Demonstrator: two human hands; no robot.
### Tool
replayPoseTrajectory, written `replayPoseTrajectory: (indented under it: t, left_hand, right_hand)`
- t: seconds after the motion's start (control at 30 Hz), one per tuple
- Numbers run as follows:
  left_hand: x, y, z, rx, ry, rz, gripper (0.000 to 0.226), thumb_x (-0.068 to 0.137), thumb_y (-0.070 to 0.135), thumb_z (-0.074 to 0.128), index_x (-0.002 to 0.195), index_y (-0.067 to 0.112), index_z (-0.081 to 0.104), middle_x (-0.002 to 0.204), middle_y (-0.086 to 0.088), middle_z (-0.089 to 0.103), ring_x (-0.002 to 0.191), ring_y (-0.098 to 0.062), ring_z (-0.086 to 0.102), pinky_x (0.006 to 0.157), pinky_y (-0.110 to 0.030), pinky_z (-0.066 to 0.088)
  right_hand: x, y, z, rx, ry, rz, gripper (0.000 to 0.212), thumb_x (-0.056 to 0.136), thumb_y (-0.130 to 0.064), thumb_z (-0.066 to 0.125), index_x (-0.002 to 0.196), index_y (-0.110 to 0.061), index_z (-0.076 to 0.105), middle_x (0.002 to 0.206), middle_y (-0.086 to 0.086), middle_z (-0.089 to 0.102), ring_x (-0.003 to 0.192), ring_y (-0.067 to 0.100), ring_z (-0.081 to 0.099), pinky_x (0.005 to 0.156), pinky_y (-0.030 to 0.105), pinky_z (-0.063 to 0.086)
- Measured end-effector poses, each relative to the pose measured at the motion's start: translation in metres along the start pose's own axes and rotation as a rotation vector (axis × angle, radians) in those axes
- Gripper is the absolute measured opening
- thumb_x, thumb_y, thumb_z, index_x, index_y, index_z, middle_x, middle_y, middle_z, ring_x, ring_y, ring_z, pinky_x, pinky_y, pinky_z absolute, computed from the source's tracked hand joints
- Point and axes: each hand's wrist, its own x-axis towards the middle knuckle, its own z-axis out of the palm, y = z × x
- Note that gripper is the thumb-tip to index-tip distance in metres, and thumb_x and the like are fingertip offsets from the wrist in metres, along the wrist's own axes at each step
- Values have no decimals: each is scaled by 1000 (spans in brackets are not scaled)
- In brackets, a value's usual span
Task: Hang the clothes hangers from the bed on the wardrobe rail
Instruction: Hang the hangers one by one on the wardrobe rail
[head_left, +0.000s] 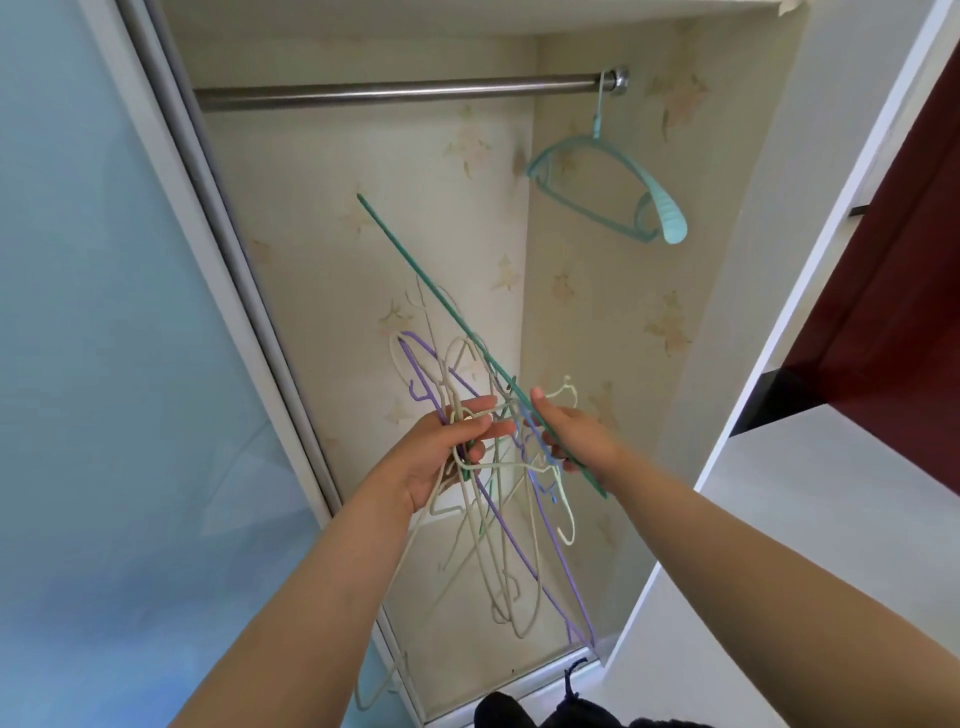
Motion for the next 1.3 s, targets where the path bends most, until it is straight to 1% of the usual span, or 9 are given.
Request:
replayPoseTrajectory:
  t: [0.1,0.23,0.37,0.5,0.57,0.73,1.0,1.13,1.3]
  left_hand:
    - [-2,-3,5,19,38,57,31,87,27,65,117,18,68,91,-4,74,49,-4,45,57,-25,41]
    - [-6,-6,10,-19,63,138,30,83,38,61,108,22,66,66,6,67,50,-6,43,53,-25,42]
    - [-10,-3,11,22,89,148,27,88,40,60,109,22,64,69,5,68,58,-8,60,56,-25,48]
    - [-12,-3,1,114,168,96,26,89,17,67,115,20,64,66,1,66,56,-13,56,61,-28,46]
    - [-15,-3,-6,176,164,90,23,88,13,65,110,15,69,70,-1,69,57,-12,50,61,-29,41]
    - [-21,-2,-29,249,168,85,28,88,7,62,114,14,67,90,-8,75,56,-10,52,59,-27,39]
    - [-29,-4,-31,336,222,80,23,94,8,55,107,24,66,66,0,65,53,-11,50,56,-27,40]
    - [-16,0,-21,152,363,99,18,91,4,54,100,14,65,59,0,60,46,-11,48,55,-29,39]
    - [-6,25,-7,153,475,93,16,85,5,54,74,12,62,54,-1,57,40,-9,46,49,-22,39]
  right_hand:
    - [-10,-12,20,-16,-29,-64,67,87,-68,40,114,-11,62,88,0,55,67,6,46,59,21,36]
    - [-21,-27,39,18,29,-102,52,89,-63,46,91,-14,63,91,3,63,83,18,58,73,26,42]
    - [-25,-32,51,20,51,-134,43,90,-51,54,83,-10,63,72,-2,58,66,11,53,58,20,38]
    - [-21,-27,46,3,13,-140,32,82,-42,67,95,-13,64,88,-2,65,87,15,61,72,24,48]
    - [-18,-24,31,19,38,-117,51,79,-41,70,119,-11,59,109,-1,63,103,19,60,86,30,49]
    - [-15,-20,-36,-151,29,-154,35,81,-33,71,111,-15,65,81,0,55,61,9,46,52,17,36]
    - [-21,-15,-87,-271,75,-87,32,77,-33,74,102,-19,58,89,0,55,78,16,51,70,29,43]
    - [-27,-27,-71,-86,-113,-130,33,71,-7,67,96,-18,49,84,-1,46,64,9,45,49,19,36]
    - [-14,-50,-62,-7,107,-228,19,96,-5,51,114,-2,57,78,6,52,41,9,40,33,14,26]
